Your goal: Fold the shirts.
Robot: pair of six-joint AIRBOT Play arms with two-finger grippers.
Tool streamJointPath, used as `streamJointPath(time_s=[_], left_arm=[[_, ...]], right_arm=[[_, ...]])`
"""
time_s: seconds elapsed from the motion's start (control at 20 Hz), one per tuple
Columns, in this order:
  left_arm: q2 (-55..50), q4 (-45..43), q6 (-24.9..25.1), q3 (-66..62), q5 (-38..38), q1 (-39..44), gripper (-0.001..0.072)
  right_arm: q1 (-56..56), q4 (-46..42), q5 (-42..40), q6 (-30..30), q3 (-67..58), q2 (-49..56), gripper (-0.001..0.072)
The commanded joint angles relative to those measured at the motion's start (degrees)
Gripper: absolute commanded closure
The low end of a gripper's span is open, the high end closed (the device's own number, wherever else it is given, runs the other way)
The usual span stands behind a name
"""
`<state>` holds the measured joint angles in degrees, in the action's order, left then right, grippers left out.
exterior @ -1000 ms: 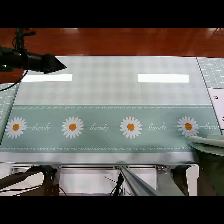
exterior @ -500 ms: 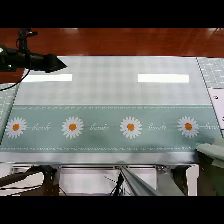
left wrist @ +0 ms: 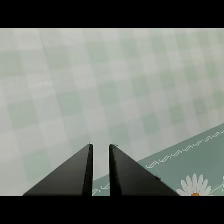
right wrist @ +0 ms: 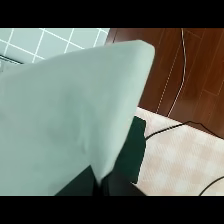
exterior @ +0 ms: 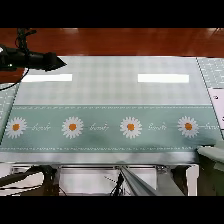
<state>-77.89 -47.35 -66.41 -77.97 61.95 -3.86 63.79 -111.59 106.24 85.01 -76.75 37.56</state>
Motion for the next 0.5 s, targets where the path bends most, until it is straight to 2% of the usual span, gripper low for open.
streamJointPath(time_s=[0.0, 0.45], left_arm=[[-0.04, -0.02, -0.02, 0.02, -0.09, -0.07, 0.0542], [-0.02, 0.02, -0.04, 0.00, -0.37, -4.22, 0.0542]], right_arm=[[0.02, -0.98, 0.11, -1.73, 0.74, -0.04, 0.0628], [0.02, -11.30, 0.04, -2.38, 12.39, -1.97, 0.0628]])
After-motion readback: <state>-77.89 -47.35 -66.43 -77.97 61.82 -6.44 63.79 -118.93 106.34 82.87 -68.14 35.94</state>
